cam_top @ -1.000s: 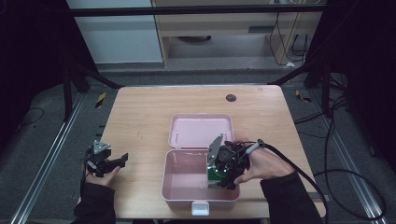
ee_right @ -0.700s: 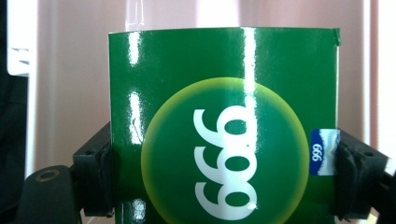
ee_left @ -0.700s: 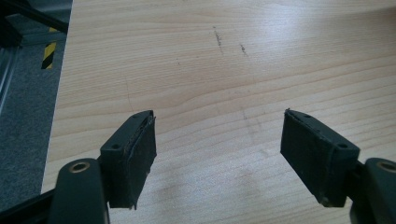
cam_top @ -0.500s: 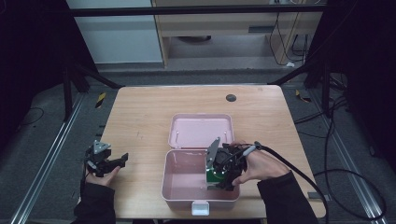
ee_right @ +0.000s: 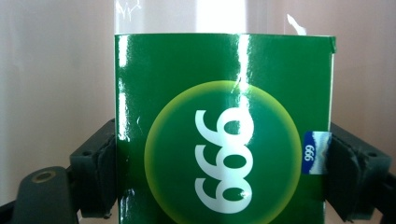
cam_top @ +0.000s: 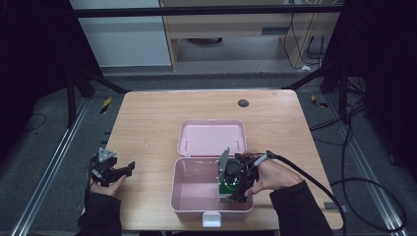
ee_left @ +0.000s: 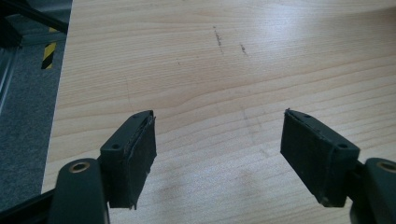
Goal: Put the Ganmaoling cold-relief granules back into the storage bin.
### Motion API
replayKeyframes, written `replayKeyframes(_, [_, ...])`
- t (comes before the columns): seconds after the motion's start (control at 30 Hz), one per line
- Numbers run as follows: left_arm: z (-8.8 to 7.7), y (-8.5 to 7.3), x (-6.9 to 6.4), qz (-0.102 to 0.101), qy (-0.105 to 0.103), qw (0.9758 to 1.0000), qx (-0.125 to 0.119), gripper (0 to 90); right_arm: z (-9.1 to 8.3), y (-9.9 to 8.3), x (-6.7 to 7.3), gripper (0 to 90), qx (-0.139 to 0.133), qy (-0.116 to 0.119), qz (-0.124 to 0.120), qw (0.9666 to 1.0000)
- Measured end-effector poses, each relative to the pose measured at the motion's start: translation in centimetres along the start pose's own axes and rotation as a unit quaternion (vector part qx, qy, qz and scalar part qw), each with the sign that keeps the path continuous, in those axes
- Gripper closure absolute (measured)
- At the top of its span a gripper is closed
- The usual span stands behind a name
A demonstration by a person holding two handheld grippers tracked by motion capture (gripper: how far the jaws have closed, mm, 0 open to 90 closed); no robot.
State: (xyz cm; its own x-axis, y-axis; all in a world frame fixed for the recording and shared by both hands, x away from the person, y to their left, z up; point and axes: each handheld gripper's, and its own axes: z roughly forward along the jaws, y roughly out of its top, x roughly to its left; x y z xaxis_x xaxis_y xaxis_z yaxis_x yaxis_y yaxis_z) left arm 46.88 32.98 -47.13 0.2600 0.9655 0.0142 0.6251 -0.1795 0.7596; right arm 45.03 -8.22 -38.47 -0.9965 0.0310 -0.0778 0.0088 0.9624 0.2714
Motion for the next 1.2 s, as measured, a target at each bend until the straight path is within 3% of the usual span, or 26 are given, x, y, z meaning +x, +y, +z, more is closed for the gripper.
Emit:
replayKeyframes(0.2, [0.0,0.0,0.0,0.0,0.0,1.0,0.0,25.9,0.1,0.0,-0.1,15.0,0.003,0.0,0.0,1.0])
replayKeyframes(0.5, [0.0,0.0,0.0,0.0,0.0,1.0,0.0,25.9,-2.1,-0.6,0.2,18.0,-0.044,-0.022,0.013,0.9987])
replayKeyframes(0.6, [0.0,0.0,0.0,-0.001,0.0,1.0,0.0,25.9,-3.1,-0.9,0.2,20.3,-0.063,-0.035,0.026,0.9971])
replayKeyframes(0.77, [0.0,0.0,0.0,0.0,0.0,1.0,0.0,25.9,-4.8,-1.7,0.1,22.0,-0.105,-0.067,0.048,0.9911])
replayKeyframes(0.93, [0.0,0.0,0.0,-0.001,0.0,1.0,0.0,25.8,-6.4,-3.5,-0.2,21.1,-0.162,-0.105,0.089,0.9772])
replayKeyframes(1.03, [0.0,0.0,-0.1,0.0,-0.001,1.0,0.0,25.9,-7.1,-5.0,-0.4,18.7,-0.193,-0.139,0.123,0.9635])
replayKeyframes(1.17, [0.0,0.0,-0.1,0.001,-0.002,1.0,0.002,26.0,-7.3,-6.9,-0.7,14.4,-0.228,-0.178,0.166,0.9428])
replayKeyframes(1.2, [0.1,0.0,-0.1,0.0,-0.002,1.0,0.002,26.2,-7.3,-7.5,-0.7,13.9,-0.236,-0.191,0.18,0.9358])
